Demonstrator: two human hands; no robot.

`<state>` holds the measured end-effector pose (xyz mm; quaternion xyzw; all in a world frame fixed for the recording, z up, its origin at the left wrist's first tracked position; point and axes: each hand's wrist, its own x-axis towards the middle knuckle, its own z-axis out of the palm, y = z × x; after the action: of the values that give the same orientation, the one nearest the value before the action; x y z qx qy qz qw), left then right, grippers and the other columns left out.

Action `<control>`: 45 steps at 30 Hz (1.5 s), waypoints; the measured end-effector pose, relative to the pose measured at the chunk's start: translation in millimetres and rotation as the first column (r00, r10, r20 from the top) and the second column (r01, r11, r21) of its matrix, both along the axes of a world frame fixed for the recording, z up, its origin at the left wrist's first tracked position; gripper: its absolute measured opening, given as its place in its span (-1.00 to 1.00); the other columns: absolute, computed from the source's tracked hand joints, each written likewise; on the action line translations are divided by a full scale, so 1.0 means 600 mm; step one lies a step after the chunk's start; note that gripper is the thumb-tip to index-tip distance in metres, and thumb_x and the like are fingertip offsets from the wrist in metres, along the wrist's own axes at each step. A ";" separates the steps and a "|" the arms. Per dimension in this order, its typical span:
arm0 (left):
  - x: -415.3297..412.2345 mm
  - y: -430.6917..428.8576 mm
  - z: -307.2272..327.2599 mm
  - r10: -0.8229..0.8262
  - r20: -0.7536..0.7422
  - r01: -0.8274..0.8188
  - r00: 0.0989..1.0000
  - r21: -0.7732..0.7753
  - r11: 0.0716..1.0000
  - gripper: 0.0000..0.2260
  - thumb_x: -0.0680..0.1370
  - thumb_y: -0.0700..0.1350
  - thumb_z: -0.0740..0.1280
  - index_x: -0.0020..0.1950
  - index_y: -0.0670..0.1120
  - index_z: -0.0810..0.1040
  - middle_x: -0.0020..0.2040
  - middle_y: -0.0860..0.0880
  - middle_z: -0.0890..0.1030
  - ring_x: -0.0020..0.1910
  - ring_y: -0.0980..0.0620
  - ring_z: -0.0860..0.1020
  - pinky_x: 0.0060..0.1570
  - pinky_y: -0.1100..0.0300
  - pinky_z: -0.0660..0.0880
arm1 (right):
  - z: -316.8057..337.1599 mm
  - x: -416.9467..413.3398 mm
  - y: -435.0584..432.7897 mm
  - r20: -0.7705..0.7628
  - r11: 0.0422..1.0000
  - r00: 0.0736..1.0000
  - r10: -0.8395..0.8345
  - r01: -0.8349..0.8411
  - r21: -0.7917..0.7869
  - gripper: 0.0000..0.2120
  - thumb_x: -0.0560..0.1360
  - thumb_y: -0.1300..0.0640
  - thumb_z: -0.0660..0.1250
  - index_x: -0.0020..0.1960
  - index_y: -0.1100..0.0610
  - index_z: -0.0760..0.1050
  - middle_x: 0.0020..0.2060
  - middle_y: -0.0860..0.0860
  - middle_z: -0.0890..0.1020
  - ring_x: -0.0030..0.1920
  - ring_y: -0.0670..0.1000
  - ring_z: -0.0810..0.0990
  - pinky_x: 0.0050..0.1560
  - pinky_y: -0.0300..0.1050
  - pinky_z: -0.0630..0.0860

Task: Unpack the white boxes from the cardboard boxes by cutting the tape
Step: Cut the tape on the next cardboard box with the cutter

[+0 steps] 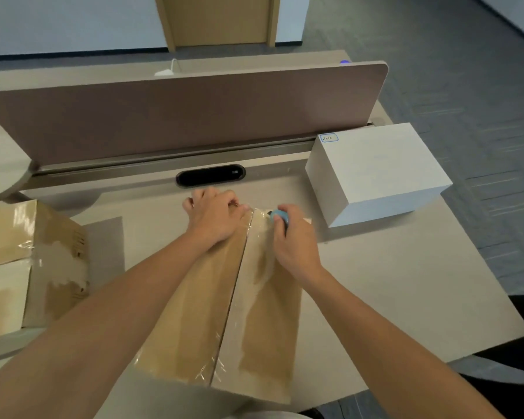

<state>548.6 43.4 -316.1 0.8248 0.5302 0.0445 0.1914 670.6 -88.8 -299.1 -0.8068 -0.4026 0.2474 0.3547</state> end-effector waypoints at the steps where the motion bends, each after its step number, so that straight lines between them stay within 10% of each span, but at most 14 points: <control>1: -0.012 0.004 0.000 0.038 -0.006 -0.038 0.999 0.001 0.999 -0.72 0.57 0.30 0.20 0.05 0.16 0.56 0.14 0.01 0.47 0.25 -0.12 0.30 0.22 -0.09 0.20 | -0.002 -0.012 0.014 0.007 0.999 1.000 0.030 -0.030 0.012 -0.69 0.67 0.04 0.14 0.39 0.06 0.39 0.04 -0.10 0.56 -0.02 -0.11 0.49 0.00 -0.30 0.38; 18: -0.129 0.027 -0.029 0.126 0.198 -0.140 0.972 0.057 0.988 -0.78 0.65 0.09 0.13 -0.05 0.06 0.50 0.00 0.06 0.56 0.08 -0.04 0.42 0.09 0.02 0.32 | -0.019 -0.084 0.131 0.321 0.936 0.884 0.339 -0.353 -0.017 -0.70 0.66 0.02 0.15 0.35 0.07 0.41 0.07 0.02 0.66 0.00 0.03 0.62 0.01 -0.04 0.57; 45: -0.130 0.028 -0.029 0.143 0.276 -0.156 0.950 0.024 0.988 -0.80 0.64 0.07 0.17 -0.06 0.06 0.53 -0.03 0.10 0.58 0.07 -0.02 0.46 0.16 0.00 0.36 | 0.004 -0.145 0.146 0.329 0.951 0.898 0.293 -0.239 -0.196 -0.76 0.70 0.06 0.04 0.28 0.12 0.36 0.06 0.11 0.63 0.02 0.14 0.59 -0.06 -0.02 0.51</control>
<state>470.9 60.3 -333.5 0.7724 0.5585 0.1842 0.2400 583.6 -0.9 -296.4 -0.7996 -0.5468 0.1740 0.1770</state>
